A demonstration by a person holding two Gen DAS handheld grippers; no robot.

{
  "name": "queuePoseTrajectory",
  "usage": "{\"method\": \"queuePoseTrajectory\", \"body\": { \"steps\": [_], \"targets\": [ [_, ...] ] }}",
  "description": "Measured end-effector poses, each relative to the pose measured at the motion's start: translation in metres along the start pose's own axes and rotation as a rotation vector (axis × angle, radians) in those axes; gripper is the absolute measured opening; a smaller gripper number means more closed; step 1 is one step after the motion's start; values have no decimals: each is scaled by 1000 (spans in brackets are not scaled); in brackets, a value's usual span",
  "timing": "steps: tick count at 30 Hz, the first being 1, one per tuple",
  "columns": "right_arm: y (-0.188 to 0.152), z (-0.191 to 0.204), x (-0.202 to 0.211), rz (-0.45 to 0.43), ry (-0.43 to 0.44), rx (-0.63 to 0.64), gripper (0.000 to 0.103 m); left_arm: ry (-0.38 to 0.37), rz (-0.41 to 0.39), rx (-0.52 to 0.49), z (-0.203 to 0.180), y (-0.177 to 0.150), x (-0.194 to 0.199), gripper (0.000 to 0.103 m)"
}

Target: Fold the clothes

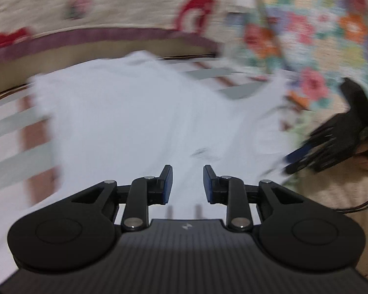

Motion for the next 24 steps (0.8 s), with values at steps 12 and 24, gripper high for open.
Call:
{"method": "queuePoseTrajectory", "body": {
  "steps": [12,24],
  "targets": [
    [-2,-5,-6,-19,6,-60,58,-70,240,-124,-66,-20,-96,38],
    [-19,-28,49,-130,59,7,6,-145,198,-24,-40,-16,-62,2]
  ]
}}
Point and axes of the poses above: each gripper's, at about its wrist camera, not at the fingertips, and x roughly against the way its jaws point, z to its left, y to its top, the point moved 2 cm from there along -x, roughly the way its jaws point, and after that the axes turned 3 degrees about z, right-handed, at the moved point
